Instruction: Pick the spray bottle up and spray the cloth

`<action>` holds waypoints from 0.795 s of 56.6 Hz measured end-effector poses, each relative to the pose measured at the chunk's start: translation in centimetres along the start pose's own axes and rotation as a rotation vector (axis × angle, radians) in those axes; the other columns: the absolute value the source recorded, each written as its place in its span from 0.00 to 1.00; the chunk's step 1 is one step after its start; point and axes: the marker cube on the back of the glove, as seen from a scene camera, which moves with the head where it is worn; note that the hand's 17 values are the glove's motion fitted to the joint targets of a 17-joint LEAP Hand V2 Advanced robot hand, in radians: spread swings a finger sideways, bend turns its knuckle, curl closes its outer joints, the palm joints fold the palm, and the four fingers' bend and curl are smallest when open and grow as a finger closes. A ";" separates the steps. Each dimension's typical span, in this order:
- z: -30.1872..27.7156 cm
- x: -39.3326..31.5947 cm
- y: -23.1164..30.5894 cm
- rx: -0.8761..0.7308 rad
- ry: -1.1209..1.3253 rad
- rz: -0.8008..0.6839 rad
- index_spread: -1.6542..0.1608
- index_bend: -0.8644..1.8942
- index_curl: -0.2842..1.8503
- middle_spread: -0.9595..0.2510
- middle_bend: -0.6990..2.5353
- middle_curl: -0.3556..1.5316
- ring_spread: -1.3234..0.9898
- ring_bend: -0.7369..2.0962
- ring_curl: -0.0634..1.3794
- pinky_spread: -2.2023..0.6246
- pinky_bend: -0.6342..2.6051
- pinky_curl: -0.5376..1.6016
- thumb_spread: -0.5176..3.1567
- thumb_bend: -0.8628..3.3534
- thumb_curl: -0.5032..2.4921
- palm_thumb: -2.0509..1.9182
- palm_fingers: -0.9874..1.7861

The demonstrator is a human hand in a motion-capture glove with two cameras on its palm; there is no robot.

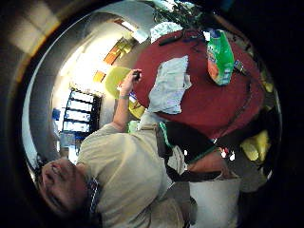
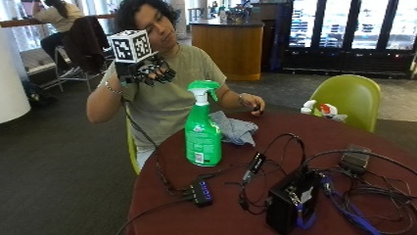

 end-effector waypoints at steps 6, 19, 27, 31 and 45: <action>0.1 -0.2 0.1 -0.026 -0.015 -0.011 0.75 0.38 0.20 0.79 0.29 0.25 0.55 0.36 0.12 0.83 0.30 0.32 0.34 0.25 0.21 0.62 0.50; 0.5 -0.2 -0.4 0.073 -0.126 0.080 0.70 0.37 0.23 0.79 0.28 0.29 0.55 0.36 0.17 0.85 0.29 0.35 0.42 0.24 0.24 0.63 0.49; 2.2 -0.6 -1.0 0.106 -0.366 0.160 0.70 0.36 0.24 0.80 0.28 0.31 0.55 0.38 0.20 0.85 0.29 0.37 0.43 0.24 0.26 0.67 0.51; 3.1 -0.5 -1.6 0.130 -0.475 0.202 0.70 0.36 0.24 0.80 0.28 0.32 0.56 0.39 0.21 0.85 0.29 0.37 0.42 0.24 0.27 0.69 0.51; 5.0 2.5 -6.0 0.362 -0.764 0.306 0.71 0.36 0.23 0.83 0.28 0.34 0.57 0.41 0.24 0.85 0.32 0.40 0.43 0.24 0.30 0.73 0.56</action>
